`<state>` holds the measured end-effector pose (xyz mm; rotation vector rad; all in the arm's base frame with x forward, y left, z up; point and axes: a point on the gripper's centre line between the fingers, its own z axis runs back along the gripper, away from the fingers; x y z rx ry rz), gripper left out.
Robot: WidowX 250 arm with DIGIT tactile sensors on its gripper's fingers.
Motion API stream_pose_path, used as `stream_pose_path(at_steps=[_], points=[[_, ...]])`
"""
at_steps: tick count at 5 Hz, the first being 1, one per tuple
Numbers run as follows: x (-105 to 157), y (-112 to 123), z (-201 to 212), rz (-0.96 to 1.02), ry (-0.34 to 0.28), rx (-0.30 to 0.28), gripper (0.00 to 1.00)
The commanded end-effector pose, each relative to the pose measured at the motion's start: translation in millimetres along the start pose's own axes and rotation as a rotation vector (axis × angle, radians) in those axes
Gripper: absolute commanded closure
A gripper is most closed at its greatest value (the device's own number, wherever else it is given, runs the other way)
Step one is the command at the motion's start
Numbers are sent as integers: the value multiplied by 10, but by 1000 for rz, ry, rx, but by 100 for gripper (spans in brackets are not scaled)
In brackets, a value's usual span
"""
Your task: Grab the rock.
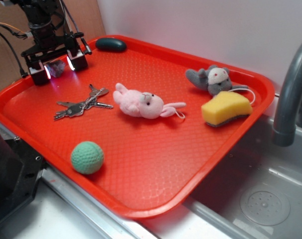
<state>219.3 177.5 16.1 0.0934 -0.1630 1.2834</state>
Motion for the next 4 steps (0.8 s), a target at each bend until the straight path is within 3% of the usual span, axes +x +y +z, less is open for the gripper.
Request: stream_pose_path(at_steps=[1,2,4], points=[[88,16,105,-43,-54,-33,23],[78,37,118,-50,-57,-30,100],[54,95,150,-89,-62,-22,100]])
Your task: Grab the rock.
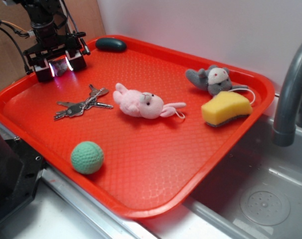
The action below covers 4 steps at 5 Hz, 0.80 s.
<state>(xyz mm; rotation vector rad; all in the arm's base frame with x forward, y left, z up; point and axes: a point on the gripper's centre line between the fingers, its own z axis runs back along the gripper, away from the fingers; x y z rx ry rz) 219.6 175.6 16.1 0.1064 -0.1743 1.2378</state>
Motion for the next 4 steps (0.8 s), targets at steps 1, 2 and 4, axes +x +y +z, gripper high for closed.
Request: stream_pose_path(at_steps=[1,2,4], points=[[-39,151,298,-136,-41,-30,100],[-252,144,565,-253,-59,-65,100],[-669,168,1388,-540,-45,-162,100]])
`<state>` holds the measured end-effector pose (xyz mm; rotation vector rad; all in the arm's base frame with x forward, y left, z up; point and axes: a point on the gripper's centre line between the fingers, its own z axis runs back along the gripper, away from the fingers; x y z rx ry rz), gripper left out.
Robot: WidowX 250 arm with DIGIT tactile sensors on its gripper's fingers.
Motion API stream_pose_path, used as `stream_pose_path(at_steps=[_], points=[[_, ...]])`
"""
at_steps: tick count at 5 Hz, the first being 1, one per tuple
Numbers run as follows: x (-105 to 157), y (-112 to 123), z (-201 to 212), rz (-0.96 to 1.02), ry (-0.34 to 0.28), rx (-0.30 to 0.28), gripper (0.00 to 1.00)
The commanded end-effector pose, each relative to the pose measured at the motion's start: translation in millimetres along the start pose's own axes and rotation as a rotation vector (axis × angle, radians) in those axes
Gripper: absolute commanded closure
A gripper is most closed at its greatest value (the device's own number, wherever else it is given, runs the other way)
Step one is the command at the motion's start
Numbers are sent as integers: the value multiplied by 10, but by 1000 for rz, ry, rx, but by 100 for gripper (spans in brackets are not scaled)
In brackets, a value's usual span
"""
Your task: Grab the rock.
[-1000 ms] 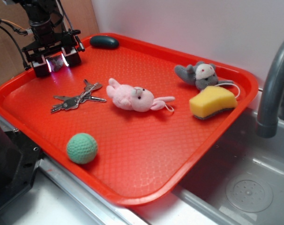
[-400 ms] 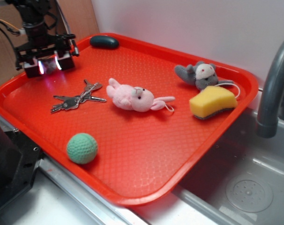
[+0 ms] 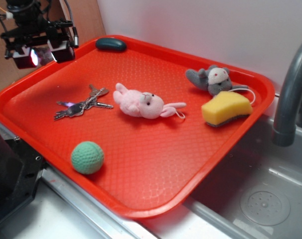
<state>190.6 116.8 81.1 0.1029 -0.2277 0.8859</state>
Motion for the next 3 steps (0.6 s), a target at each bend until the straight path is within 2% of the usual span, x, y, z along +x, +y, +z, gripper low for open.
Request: stream_pose_path(at_steps=[1,2,3], points=[[-215,-147,867,-327,103,-132,100],[-369,-327,1034,-476,97,-169,100],[-393,-361,1059,-518,98,-185,100]])
